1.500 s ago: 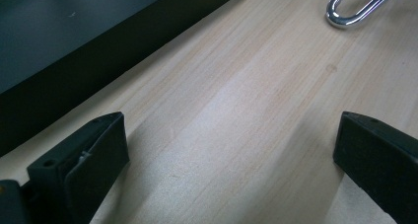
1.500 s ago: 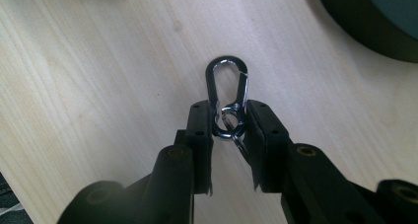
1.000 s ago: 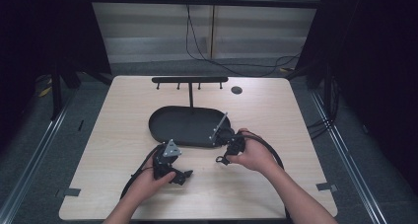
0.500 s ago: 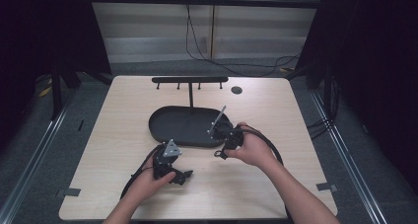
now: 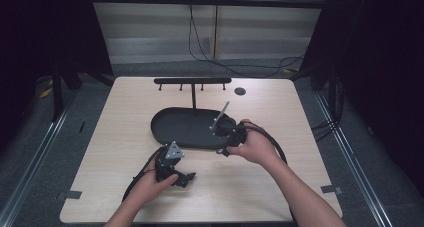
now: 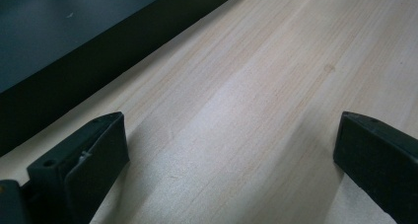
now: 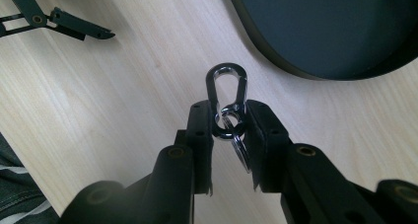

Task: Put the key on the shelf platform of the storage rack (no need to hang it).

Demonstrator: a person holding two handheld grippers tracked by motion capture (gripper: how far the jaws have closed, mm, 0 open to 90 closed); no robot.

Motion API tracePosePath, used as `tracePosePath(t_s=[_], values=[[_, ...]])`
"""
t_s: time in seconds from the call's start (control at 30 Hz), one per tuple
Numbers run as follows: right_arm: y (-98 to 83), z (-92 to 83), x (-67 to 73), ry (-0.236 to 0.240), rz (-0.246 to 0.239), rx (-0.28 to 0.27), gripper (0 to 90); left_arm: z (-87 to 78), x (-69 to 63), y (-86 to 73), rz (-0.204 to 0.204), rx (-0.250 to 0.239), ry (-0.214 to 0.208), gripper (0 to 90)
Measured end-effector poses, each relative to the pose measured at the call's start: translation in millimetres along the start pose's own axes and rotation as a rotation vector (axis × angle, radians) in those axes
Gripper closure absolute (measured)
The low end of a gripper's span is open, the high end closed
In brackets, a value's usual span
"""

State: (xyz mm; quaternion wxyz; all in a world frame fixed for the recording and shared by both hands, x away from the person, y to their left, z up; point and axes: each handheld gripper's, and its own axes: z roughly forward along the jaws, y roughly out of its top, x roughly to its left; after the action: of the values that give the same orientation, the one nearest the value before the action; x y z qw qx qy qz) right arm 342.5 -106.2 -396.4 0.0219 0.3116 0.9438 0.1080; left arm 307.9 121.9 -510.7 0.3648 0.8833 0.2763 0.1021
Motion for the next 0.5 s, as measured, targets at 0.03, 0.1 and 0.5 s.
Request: tracePosePath(t_s=[0.03,0.1,0.5], values=[[0.5,-0.7,-0.8,-0.002,-0.003,0.002,73.3,0.1,-0.1,0.0,-0.002,0.000,-0.002,0.0],[1.3,-1.1,-1.4,0.004,0.005,0.005,73.3,0.2,-0.2,-0.1,-0.003,-0.001,-0.002,0.0],[5.7,-6.8,-10.1,-0.017,0.023,-0.011,73.3,0.2,-0.2,-0.1,-0.002,-0.002,-0.006,0.0]])
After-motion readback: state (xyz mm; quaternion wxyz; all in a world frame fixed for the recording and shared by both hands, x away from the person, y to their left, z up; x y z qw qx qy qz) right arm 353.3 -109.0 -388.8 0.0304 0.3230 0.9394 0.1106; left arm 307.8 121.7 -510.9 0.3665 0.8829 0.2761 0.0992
